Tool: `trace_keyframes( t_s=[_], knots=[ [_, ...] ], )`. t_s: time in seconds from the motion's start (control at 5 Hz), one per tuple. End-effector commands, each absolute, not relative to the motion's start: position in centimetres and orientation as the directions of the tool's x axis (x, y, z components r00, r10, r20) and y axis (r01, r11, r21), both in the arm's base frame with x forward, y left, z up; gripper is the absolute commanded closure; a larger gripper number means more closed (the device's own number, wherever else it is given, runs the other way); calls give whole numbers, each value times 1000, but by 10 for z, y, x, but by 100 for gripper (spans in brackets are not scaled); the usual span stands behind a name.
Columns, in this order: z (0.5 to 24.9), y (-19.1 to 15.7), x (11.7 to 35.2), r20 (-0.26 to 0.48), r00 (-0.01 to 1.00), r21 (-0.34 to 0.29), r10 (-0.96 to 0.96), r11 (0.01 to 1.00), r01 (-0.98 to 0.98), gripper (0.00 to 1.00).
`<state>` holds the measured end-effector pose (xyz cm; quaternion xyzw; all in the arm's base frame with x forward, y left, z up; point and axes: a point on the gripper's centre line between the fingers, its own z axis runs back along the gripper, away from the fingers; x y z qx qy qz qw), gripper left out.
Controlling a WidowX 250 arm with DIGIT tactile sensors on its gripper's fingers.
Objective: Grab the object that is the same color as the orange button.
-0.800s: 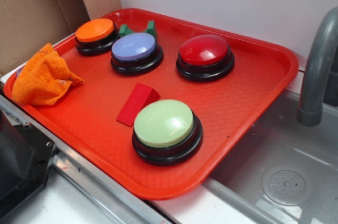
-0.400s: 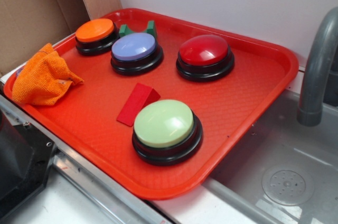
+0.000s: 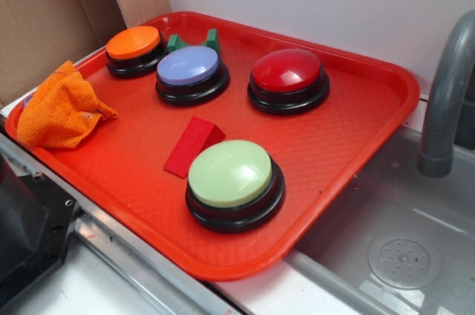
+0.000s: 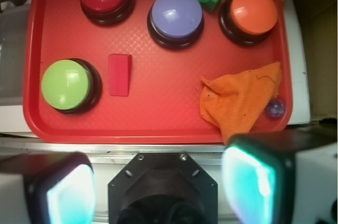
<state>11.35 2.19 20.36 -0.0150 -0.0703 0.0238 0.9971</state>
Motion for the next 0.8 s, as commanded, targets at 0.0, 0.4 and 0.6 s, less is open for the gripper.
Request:
trace_keyframes(
  t_s=[0.0, 0.4, 0.6],
  knots=[
    [167, 69, 109, 169, 974, 4, 149, 988, -152, 0],
    [118, 104, 128, 224, 963, 44, 148, 986, -162, 0],
    [96, 112, 139, 220, 967, 55, 126, 988, -141, 0]
  ],
)
